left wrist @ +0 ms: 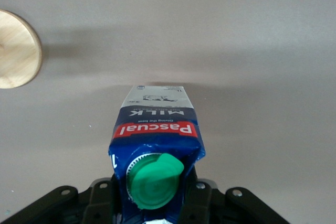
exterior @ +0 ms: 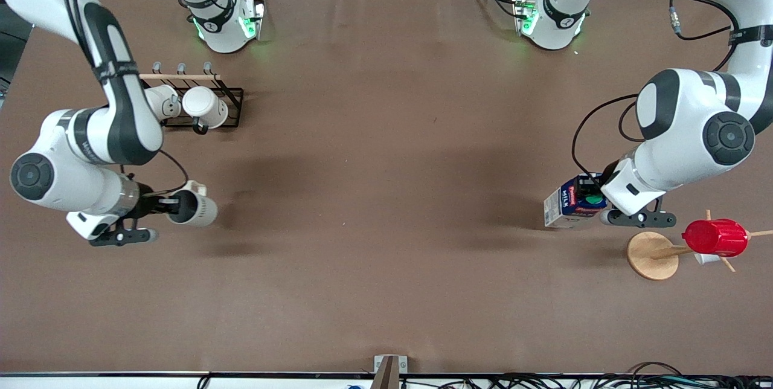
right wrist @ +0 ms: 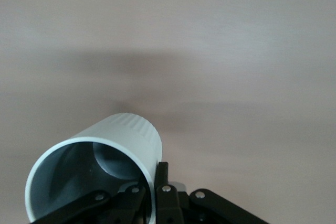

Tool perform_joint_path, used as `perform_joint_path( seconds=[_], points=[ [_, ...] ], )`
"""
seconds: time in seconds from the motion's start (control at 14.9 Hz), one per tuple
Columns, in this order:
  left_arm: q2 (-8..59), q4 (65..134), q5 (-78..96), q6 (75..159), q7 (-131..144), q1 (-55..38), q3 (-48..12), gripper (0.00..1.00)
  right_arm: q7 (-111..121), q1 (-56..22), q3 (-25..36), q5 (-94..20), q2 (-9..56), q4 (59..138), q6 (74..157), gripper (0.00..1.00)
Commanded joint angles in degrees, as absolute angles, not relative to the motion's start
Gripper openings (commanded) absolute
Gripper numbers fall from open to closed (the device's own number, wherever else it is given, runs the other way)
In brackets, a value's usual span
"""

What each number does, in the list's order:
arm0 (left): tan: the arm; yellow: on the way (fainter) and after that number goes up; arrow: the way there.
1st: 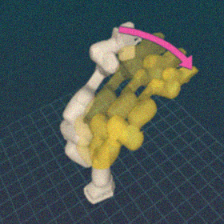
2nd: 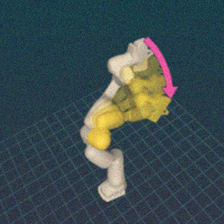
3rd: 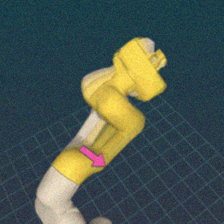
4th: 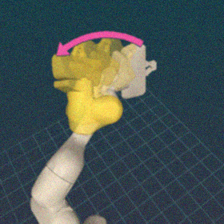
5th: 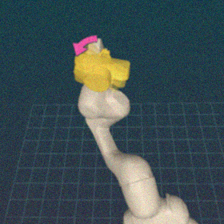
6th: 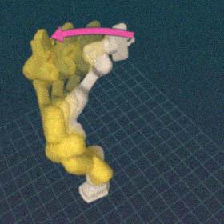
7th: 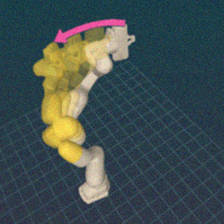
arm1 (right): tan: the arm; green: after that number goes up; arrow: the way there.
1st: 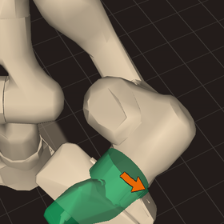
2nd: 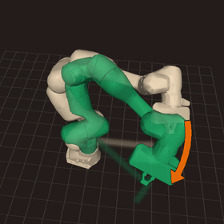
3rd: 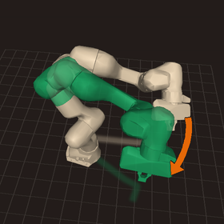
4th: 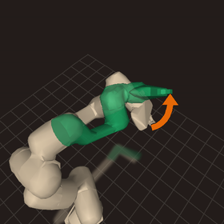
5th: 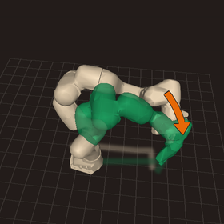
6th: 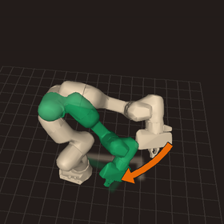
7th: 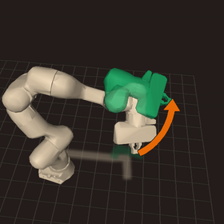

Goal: Place cup and milk on table
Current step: 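Carry the mug and milk toward each other at the table middle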

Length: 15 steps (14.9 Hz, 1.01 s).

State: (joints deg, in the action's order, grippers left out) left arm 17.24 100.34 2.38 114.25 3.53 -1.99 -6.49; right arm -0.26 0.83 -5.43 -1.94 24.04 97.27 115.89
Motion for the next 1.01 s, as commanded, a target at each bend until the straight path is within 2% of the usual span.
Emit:
perform_joint_path(
  seconds=[0.0,0.13,0.27,0.61,0.94],
  points=[
    [16.0,100.2,4.0,112.6,3.5,-1.8,-6.8,0.45,-12.1,-0.1,-13.4,-0.9,24.1,94.6,114.5,0.00],
    [15.6,99.9,5.1,111.9,4.3,-1.9,-6.8,0.45,-18.2,-3.0,-15.8,-0.5,26.4,92.4,114.9,0.00],
    [15.6,99.2,5.1,110.8,6.4,-2.2,-7.2,0.45,-23.3,-8.8,-16.1,0.9,30.1,87.5,114.4,0.00],
    [16.3,97.6,5.1,109.7,13.7,-2.5,-11.6,0.45,-37.7,-19.2,-16.0,6.8,37.3,82.2,117.3,0.00],
    [18.7,94.5,4.4,110.2,25.2,-6.4,-14.5,0.44,-46.6,-24.2,-16.1,11.5,40.4,82.4,123.8,0.00]
  ],
)
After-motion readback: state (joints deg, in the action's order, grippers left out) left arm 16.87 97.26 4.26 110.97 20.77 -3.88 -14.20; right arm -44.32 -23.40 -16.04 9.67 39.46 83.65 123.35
